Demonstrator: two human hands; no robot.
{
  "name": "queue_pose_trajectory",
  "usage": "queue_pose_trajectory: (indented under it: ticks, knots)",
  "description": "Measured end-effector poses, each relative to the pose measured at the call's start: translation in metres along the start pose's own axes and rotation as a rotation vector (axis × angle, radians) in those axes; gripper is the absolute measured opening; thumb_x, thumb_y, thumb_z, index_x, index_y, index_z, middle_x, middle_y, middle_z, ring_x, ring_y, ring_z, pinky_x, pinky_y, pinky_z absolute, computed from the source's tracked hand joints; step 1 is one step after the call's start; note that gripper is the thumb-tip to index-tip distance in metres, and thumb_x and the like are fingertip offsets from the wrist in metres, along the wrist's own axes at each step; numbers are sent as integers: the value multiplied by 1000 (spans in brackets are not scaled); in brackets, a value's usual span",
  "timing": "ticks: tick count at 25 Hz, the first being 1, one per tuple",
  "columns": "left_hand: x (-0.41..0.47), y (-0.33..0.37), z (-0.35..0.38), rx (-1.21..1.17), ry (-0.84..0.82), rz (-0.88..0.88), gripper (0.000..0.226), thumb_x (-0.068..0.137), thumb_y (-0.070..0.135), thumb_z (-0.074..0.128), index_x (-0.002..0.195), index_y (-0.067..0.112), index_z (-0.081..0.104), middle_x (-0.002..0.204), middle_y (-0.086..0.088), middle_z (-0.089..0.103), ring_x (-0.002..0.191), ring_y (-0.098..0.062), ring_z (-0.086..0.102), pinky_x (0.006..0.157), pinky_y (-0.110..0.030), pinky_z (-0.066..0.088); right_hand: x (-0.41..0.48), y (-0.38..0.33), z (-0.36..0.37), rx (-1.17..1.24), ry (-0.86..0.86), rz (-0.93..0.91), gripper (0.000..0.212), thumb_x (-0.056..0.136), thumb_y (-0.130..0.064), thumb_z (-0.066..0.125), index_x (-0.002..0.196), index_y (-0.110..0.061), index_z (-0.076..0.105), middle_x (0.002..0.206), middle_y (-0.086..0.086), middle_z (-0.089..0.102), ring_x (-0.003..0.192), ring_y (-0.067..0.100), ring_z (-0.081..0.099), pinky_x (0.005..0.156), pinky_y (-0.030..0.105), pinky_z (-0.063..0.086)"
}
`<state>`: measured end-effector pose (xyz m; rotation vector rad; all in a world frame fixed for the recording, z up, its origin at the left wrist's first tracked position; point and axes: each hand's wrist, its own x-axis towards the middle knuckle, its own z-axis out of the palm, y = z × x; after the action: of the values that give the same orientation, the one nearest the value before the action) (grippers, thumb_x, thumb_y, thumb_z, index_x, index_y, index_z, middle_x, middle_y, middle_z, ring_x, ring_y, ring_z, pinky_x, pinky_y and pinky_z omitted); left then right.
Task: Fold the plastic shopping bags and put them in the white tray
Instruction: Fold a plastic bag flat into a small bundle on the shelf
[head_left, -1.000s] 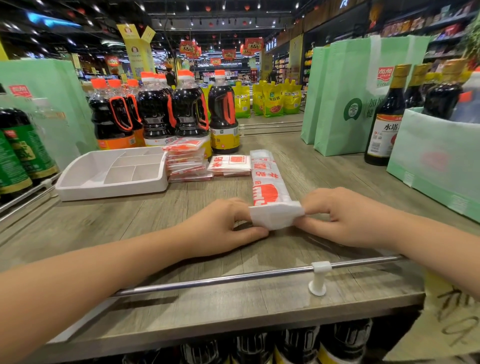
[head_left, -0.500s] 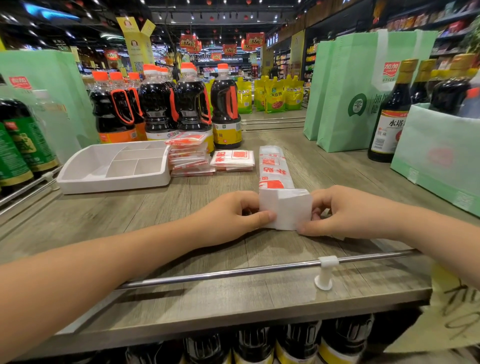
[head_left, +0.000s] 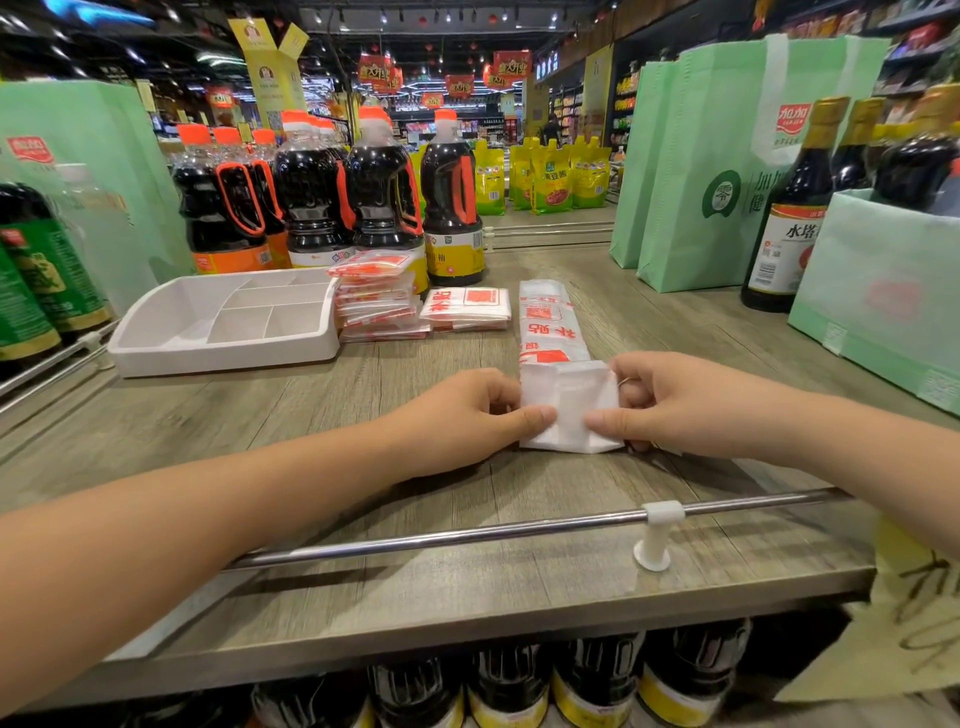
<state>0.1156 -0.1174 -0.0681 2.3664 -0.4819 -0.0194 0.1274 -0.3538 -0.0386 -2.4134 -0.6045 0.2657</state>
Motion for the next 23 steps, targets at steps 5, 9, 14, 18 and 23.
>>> queue_pose_trajectory:
  ticks: [5, 9, 14, 18, 23]
  knots:
    - [0, -3, 3, 86, 151, -23, 34, 79, 50, 77, 80, 20, 60, 78, 10, 60, 67, -5, 54, 66, -25, 48, 5, 1, 5, -198, 159, -1, 56, 77, -53, 77, 120, -36, 45, 88, -10, 67, 69, -4, 59, 63, 21, 42]
    - [-2, -7, 4, 115, 213, 38, 45, 77, 51, 78, 104, 23, 55, 98, 11, 56, 84, -5, 56, 74, -23, 49, 0, 0, 4, -345, 200, -85, 52, 78, -55, 74, 119, -37, 48, 103, -15, 56, 79, 0, 57, 67, 17, 42]
    - [-2, -11, 1, 307, 110, 348, 34, 92, 39, 67, 122, 23, 61, 129, 8, 55, 122, -5, 50, 106, -21, 37, 0, 2, 5, -435, 162, -166, 20, 88, -53, 62, 100, -38, 67, 107, -15, 55, 87, 0, 56, 75, 16, 40]
    - [-6, -10, -3, 368, 66, 427, 38, 98, 32, 60, 134, 21, 55, 140, 8, 53, 131, -3, 45, 111, -17, 31, -3, 4, 5, -532, 128, -259, 27, 95, -46, 55, 109, -32, 74, 122, -17, 63, 106, 3, 58, 95, 24, 43]
    - [-10, -10, -12, 513, -225, 315, 57, 99, 59, 37, 151, 37, 37, 160, 16, 29, 147, 3, 20, 123, -27, 17, -2, 3, 3, -593, 33, -259, 37, 99, -51, 48, 122, -33, 71, 140, -24, 54, 119, -5, 51, 90, 7, 30]
